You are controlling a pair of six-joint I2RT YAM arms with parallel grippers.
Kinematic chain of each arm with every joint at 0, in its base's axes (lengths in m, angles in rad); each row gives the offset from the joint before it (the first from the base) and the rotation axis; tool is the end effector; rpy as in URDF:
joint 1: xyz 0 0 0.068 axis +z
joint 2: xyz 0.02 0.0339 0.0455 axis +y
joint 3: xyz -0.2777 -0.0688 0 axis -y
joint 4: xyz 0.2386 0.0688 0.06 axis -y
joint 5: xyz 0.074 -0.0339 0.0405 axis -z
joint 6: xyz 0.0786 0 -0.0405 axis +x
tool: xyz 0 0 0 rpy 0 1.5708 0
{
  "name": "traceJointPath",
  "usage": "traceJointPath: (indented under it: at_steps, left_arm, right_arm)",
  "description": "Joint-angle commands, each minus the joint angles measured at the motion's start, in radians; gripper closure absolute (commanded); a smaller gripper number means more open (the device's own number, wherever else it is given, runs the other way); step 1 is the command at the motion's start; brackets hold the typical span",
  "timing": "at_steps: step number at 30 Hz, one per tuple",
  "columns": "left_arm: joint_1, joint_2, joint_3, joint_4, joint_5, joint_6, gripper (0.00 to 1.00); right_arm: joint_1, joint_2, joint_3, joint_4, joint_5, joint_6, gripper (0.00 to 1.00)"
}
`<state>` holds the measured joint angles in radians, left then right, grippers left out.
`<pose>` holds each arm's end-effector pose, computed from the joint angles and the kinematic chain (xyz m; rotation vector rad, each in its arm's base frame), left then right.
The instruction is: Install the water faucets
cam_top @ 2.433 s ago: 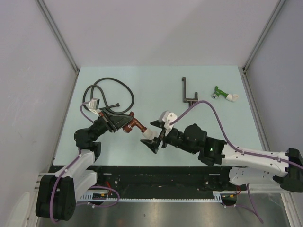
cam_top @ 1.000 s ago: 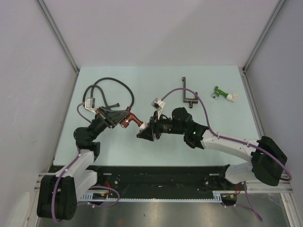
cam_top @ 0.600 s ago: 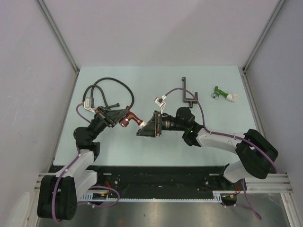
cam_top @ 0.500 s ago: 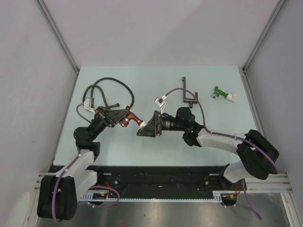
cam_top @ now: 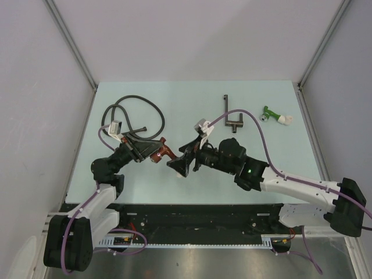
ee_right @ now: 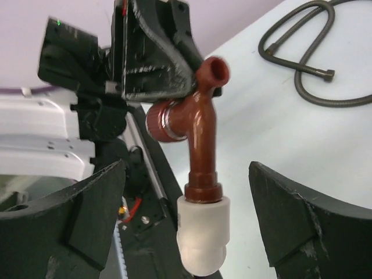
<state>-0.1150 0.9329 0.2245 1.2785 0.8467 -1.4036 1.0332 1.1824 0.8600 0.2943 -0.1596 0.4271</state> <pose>0.1730 -0.0793 0.2950 0.0632 1.4034 -1.7193 0.1489 0.2741 0.3476 -0.6499 1.6240 1.2348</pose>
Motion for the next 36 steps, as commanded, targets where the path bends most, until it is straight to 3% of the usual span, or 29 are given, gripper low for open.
traceJointPath:
  at_steps: [1, 5, 8, 16, 19, 21, 24, 25, 26, 28, 36]
  left_arm:
    - [-0.002, -0.008, 0.006, 0.450, 0.002, 0.014, 1.00]
    - [-0.002, -0.009, 0.006, 0.450, 0.002, 0.014, 1.00]
    - [-0.002, -0.011, 0.006, 0.450, 0.003, 0.014, 1.00]
    - [-0.002, -0.016, 0.006, 0.450, 0.003, 0.014, 1.00]
    - [-0.002, -0.014, 0.006, 0.450, 0.005, 0.014, 1.00]
    - [-0.002, -0.016, 0.006, 0.449, 0.005, 0.015, 1.00]
    - [-0.002, -0.019, 0.007, 0.449, 0.005, 0.017, 1.00]
    - [-0.002, -0.017, 0.007, 0.450, 0.006, 0.017, 1.00]
    - [-0.002, -0.017, 0.007, 0.449, 0.008, 0.018, 1.00]
    - [-0.002, -0.020, 0.007, 0.450, 0.008, 0.020, 1.00]
    - [-0.002, -0.031, 0.010, 0.450, 0.011, 0.026, 1.00]
  right_arm:
    - [0.125, -0.020, 0.053, -0.116, 0.279, -0.241, 0.09]
    - [0.208, 0.003, 0.088, -0.165, 0.497, -0.304, 0.12]
    - [0.245, 0.039, 0.111, -0.191, 0.566, -0.329, 0.15]
    - [0.281, 0.114, 0.171, -0.274, 0.635, -0.353, 0.27]
    - [0.281, 0.126, 0.188, -0.290, 0.632, -0.349, 0.34]
    - [0.280, 0.138, 0.195, -0.328, 0.625, -0.346, 0.44]
    - [0.257, 0.134, 0.197, -0.336, 0.560, -0.326, 0.69]
    - [0.240, 0.131, 0.197, -0.337, 0.478, -0.288, 0.76]
    - [0.222, 0.125, 0.197, -0.340, 0.426, -0.266, 0.88]
    - [0.160, 0.117, 0.195, -0.337, 0.276, -0.203, 0.98]
    - [0.038, 0.117, 0.165, -0.160, -0.124, -0.039, 1.00]
